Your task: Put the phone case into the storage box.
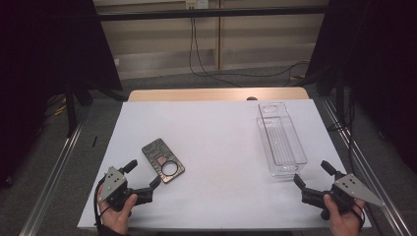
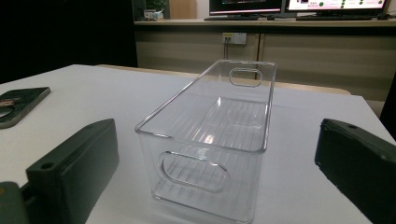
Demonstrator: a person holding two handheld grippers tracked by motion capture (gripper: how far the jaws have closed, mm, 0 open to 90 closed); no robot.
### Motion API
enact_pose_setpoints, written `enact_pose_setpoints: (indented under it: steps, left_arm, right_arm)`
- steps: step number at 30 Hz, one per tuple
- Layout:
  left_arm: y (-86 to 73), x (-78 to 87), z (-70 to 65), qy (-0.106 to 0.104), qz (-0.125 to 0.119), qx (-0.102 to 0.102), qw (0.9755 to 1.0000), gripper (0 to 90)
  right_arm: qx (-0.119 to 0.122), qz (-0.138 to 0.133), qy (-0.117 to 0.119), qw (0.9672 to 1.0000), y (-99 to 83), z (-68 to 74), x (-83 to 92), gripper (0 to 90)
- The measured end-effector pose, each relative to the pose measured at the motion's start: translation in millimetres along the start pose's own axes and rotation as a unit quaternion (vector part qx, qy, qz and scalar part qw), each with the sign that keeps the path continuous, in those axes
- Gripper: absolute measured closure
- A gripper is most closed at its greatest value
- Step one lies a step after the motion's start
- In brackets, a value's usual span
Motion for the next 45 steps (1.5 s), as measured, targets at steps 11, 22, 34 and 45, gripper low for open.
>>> enact_pose_setpoints:
  steps: [11,22,34,45]
  left_arm:
    - [5.1,-17.9,3.4,-0.02,-0.001,0.005,0.9998,3.7]
    - [9.2,-37.3,5.3,-0.012,-0.009,0.004,0.9999,2.4]
    - [17.6,-62.4,11.3,-0.008,-0.014,0.004,0.9999,2.7]
    - [24.8,-77.0,15.6,-0.003,-0.023,-0.01,0.9997,1.8]
  right_arm:
    - [-0.005,0.0,0.003,1.0,0.0,0.1,-0.2,0.0]
    - [-0.008,0.003,0.005,1.0,-0.3,-0.2,-1.0,0.0]
    - [-0.014,0.001,0.003,0.9999,-0.4,-1.2,-0.9,0.0]
    - [-0.017,0.003,0.003,0.9998,-0.6,-1.1,-1.1,0.0]
Point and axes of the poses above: each handheld gripper's, and its own axes: x roughly backward along the jaws, y roughly out of its top, z roughly to its left, the point moved 1 cm from there along -x, roughly forward along the jaws, and after that the axes turned 2 degrees about -y, right-handed, at the moved point
